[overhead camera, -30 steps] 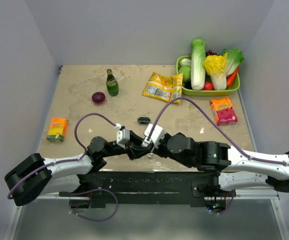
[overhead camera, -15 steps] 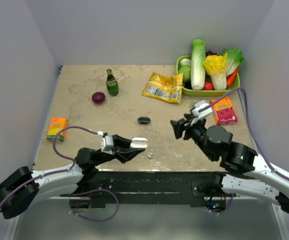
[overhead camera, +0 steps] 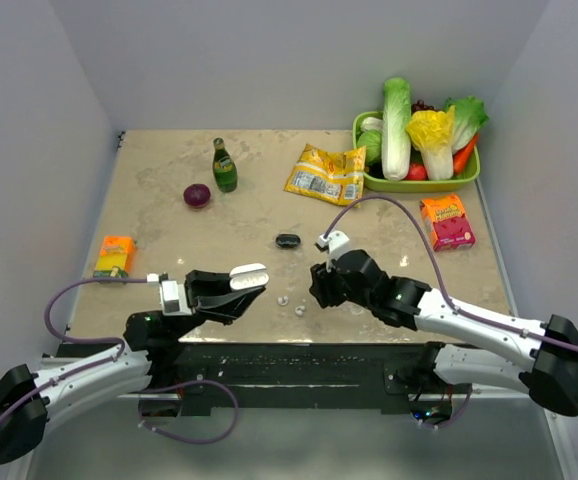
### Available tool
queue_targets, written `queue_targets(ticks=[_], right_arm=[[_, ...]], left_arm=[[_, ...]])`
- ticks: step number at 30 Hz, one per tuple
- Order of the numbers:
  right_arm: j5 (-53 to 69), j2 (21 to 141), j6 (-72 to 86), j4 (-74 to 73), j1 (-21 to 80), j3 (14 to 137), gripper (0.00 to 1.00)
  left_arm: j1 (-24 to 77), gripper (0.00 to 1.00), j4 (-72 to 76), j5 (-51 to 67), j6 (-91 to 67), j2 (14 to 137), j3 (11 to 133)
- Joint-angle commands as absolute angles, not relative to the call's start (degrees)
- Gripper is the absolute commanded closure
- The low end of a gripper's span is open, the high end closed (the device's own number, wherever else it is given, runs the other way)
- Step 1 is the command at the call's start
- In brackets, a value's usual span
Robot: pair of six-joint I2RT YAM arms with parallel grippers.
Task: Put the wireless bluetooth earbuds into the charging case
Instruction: Adjust the charging case, then adjust the earbud at the center of the board.
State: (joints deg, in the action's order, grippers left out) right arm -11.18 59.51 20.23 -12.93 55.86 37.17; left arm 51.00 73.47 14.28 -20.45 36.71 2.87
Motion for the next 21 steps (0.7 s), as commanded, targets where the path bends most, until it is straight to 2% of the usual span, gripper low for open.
queue_targets(ticks=[1,8,10,14,17,19,21], right_arm=[[-3.36,64.58,21.36,-5.37,55.90,37.10,0.53],[-3.77,70.39,20.30,-2.90,60.72,34.89,0.56],[-5.27,71.01,20.57,-2.73,62.83,34.63,0.59],[-7.46,71.89,21.71,-1.58,64.25,33.58,0.71],[-8.87,72.07,22.50,-0.97,64.42,33.13,0.74],[-10.10,70.93,22.85,-0.18,64.51,33.31,0.74],[-10.54,70.49,22.07,-0.26,64.42,34.01,0.69]], left_arm=[[50.71,1.00,77.34,12.83,-20.57,37.26,-4.83],[50.71,1.00,75.76,12.92,-20.57,38.23,-5.71],[50.71,1.00,76.02,12.83,-20.65,38.49,-6.15],[50.71,1.00,76.03,12.74,-20.65,38.76,-6.50],[50.71,1.00,75.85,12.57,-20.57,38.94,-6.59],[50.71,1.00,75.85,12.31,-20.57,39.11,-6.59],[50.71,1.00,75.94,12.39,-20.65,39.29,-6.59]])
